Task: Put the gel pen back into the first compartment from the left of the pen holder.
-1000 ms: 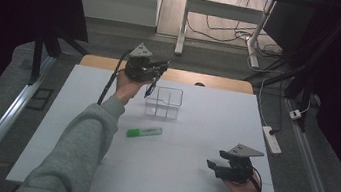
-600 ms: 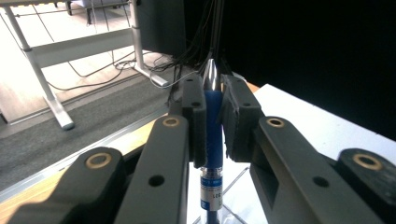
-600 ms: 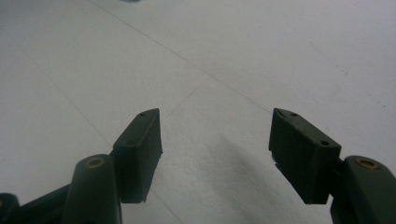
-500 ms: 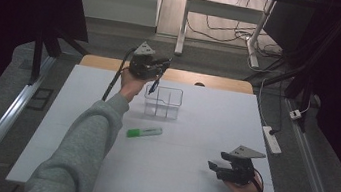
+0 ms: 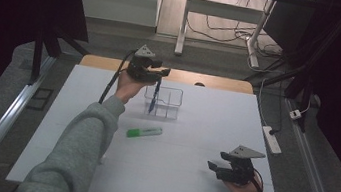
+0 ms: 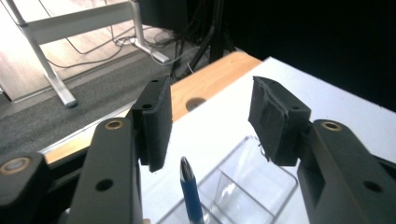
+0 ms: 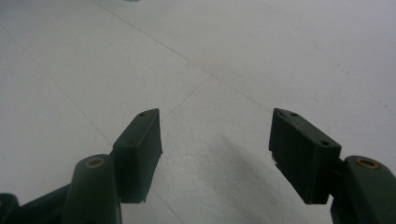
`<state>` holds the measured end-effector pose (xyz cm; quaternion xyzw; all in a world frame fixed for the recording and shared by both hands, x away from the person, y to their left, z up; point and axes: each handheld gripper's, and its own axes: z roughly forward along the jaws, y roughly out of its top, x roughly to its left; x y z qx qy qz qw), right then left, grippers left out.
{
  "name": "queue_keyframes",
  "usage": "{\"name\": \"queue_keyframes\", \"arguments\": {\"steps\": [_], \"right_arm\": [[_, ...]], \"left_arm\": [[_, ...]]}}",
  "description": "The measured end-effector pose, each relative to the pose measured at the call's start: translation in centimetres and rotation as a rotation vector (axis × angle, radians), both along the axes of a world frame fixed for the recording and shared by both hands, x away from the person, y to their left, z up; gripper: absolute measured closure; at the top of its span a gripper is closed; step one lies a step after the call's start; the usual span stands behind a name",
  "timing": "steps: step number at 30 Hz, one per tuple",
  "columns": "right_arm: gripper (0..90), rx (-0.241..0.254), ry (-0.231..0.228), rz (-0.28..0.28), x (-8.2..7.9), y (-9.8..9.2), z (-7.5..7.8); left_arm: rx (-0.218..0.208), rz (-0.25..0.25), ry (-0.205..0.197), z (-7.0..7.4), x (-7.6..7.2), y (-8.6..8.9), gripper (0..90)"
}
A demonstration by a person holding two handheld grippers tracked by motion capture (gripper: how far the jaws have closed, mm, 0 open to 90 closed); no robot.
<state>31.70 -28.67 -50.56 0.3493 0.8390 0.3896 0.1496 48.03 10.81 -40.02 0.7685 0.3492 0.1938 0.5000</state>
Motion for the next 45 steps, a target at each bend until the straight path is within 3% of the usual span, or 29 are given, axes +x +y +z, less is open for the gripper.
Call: {"name": "queue_keyframes", "arguments": {"steps": [19,36,45], "right_arm": [[34.3,0.007,-0.013,-0.010,0.1,-0.2,0.2],[34.3,0.017,-0.018,-0.006,0.2,-0.3,0.3],[34.2,0.008,-0.017,-0.002,0.1,-0.1,0.4]], "left_arm": [[0.046,-0.052,0.010,-0.3,-3.5,2.0,44.7],[0.101,-0.098,0.056,-1.5,-6.3,3.1,43.6],[0.109,-0.117,0.076,-1.9,-7.4,3.7,42.7]]}}
